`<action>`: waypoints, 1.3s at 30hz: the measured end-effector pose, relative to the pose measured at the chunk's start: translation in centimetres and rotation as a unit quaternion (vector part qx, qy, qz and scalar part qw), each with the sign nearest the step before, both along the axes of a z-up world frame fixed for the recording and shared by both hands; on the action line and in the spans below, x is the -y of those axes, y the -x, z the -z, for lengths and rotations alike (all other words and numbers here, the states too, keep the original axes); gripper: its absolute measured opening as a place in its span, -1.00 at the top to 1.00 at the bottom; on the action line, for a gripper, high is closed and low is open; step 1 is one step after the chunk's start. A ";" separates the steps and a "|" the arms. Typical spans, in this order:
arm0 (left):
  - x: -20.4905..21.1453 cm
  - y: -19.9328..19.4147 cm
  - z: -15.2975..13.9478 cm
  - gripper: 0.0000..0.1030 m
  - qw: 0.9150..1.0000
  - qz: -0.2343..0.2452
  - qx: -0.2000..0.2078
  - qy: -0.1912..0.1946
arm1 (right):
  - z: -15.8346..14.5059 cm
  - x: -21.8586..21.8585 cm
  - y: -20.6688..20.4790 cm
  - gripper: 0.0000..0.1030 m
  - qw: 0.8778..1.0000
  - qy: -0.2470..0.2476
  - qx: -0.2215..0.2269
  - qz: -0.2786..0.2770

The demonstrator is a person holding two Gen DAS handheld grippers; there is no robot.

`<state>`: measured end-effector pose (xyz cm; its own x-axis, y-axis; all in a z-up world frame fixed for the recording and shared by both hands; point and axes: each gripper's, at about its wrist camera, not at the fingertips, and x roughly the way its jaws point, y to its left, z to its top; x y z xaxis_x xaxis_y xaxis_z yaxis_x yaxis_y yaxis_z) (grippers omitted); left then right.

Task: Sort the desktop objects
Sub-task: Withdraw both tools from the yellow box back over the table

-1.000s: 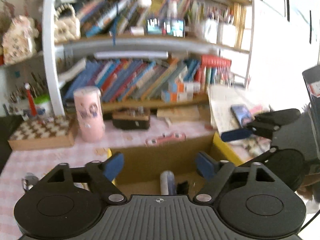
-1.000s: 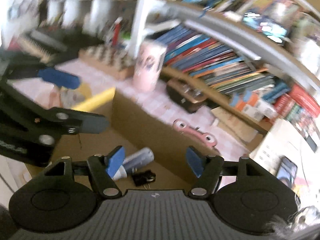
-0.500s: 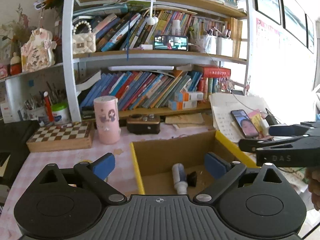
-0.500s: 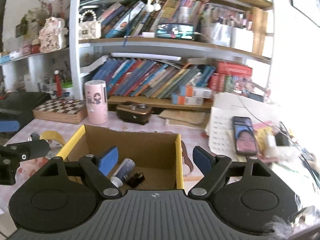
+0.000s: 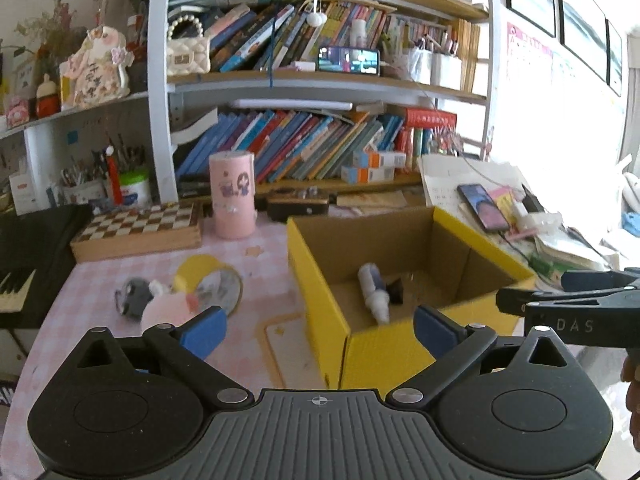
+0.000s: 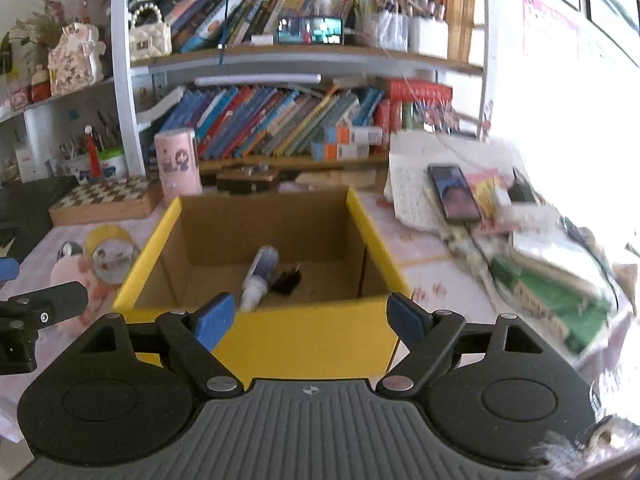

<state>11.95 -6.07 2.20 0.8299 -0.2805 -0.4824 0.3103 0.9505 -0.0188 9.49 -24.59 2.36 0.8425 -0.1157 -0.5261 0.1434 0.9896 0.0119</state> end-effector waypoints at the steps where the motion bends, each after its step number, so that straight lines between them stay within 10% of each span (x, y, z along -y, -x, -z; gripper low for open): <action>1: -0.5 0.6 0.1 -0.96 1.000 0.000 -0.002 -0.001 | 0.3 -0.6 0.6 -0.60 1.000 -0.006 -0.009 0.001; 39: -14.1 9.6 1.8 -0.98 0.993 -0.089 -0.044 -0.067 | 2.9 -18.1 6.5 -0.60 0.989 -0.009 -0.056 -0.134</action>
<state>2.30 8.07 0.40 0.8135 -0.0611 -0.5783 0.1393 0.9860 0.0918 3.00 -6.48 -0.51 0.7780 0.1140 -0.6179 -0.1222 0.9921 0.0292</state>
